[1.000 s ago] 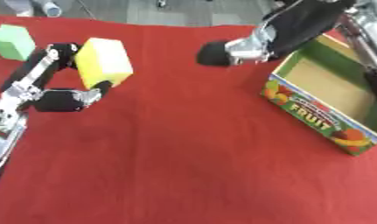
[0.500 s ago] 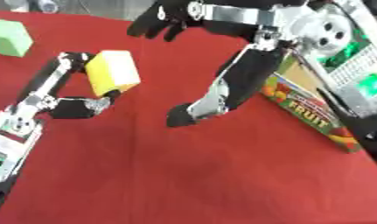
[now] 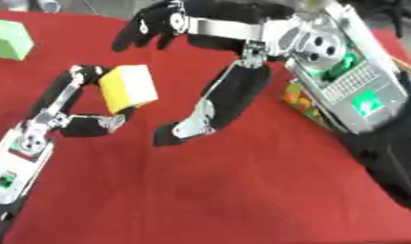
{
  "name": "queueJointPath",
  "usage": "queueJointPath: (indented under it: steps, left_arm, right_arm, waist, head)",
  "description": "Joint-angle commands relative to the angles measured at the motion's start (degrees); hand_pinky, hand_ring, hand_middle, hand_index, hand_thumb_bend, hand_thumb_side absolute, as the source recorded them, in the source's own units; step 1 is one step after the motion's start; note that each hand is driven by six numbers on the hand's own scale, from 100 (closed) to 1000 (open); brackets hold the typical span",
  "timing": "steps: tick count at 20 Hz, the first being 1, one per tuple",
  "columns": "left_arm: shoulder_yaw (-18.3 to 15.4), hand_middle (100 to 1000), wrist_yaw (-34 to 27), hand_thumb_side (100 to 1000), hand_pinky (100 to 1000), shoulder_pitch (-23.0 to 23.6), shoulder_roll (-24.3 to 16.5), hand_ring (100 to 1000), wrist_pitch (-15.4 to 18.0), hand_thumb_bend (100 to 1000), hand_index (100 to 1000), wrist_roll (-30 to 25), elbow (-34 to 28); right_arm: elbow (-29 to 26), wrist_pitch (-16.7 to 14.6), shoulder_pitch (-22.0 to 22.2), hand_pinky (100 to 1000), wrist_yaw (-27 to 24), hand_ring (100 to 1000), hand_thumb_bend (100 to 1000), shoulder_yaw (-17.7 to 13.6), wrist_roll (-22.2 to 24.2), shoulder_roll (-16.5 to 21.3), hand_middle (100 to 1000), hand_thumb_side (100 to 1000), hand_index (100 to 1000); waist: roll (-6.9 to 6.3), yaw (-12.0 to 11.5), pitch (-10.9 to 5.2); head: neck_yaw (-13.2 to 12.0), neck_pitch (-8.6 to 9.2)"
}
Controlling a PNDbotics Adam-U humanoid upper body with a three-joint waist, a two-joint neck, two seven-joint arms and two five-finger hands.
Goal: Pick up the objects with one hand, pass them to the other hand, and then place them into the box on the other side of the table.
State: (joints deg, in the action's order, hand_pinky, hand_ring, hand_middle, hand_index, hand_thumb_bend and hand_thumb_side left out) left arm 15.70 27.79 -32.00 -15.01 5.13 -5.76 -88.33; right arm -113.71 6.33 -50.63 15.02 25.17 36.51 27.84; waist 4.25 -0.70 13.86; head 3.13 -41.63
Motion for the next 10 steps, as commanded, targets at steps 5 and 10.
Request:
queueJointPath:
  steps: [5,10]
  left_arm:
    - [0.3,441,-0.2,212,704,-0.1,0.3,557,1.1,100,539,-0.2,-3.6]
    - [0.3,437,-0.9,212,701,0.1,0.3,555,1.1,100,539,0.1,-5.0]
  right_arm:
    - [-0.8,0.2,0.8,826,6.2,851,532,0.5,-1.7,-2.5,837,273,858]
    - [0.7,0.1,1.8,819,10.0,840,527,0.9,-3.2,-4.0,825,257,850]
  waist:
    - [-0.33,0.0,-1.17]
    - [-0.35,0.0,-1.09]
  head:
    - [0.3,-0.32]
    - [0.4,-0.5]
